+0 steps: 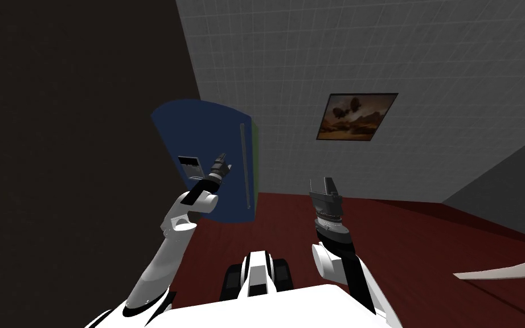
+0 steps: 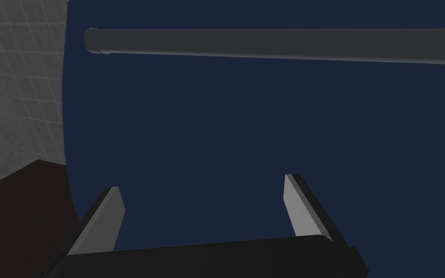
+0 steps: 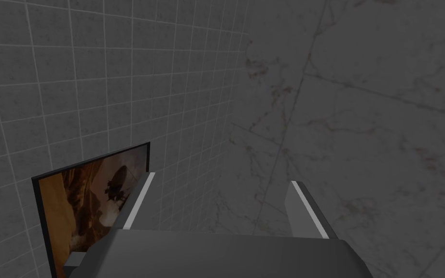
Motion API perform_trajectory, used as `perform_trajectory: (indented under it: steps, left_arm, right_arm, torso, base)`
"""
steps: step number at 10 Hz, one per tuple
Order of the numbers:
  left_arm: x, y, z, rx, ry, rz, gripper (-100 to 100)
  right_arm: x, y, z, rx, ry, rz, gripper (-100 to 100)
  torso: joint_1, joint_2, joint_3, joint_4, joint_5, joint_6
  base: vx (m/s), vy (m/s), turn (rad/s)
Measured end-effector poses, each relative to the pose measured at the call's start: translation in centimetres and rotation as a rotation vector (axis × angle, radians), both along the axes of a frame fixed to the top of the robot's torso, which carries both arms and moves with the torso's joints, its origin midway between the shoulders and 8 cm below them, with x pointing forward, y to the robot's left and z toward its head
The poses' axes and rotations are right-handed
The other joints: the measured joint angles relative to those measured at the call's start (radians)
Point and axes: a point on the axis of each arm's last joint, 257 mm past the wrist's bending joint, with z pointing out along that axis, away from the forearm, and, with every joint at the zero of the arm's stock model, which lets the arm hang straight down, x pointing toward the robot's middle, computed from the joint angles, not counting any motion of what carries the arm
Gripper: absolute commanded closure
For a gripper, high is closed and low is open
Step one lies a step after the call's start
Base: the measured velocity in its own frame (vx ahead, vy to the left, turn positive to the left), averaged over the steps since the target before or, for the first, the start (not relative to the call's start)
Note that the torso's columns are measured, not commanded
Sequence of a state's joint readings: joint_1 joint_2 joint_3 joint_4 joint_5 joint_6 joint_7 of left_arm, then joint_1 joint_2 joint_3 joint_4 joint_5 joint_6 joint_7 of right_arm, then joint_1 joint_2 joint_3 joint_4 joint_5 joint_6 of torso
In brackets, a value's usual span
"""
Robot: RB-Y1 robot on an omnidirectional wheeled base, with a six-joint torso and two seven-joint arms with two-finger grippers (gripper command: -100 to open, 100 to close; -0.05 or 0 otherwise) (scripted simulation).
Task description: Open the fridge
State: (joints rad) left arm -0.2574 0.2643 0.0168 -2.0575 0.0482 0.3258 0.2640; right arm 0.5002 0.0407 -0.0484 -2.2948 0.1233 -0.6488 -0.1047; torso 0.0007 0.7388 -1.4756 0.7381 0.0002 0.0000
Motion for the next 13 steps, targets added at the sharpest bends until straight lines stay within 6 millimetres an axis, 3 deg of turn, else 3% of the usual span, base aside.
perform_trajectory:
  steps: [13]
  left_arm:
    - [4.2, 0.1, 6.5, -0.048, 0.109, 0.012, -100]
  right_arm:
    - [0.0, 0.0, 0.0, 0.0, 0.0, 0.0, 0]
  torso:
    - [-0.001, -0.002, -0.001, 0.0, 0.0, 0.0]
  base:
    - [0.048, -0.042, 0.015]
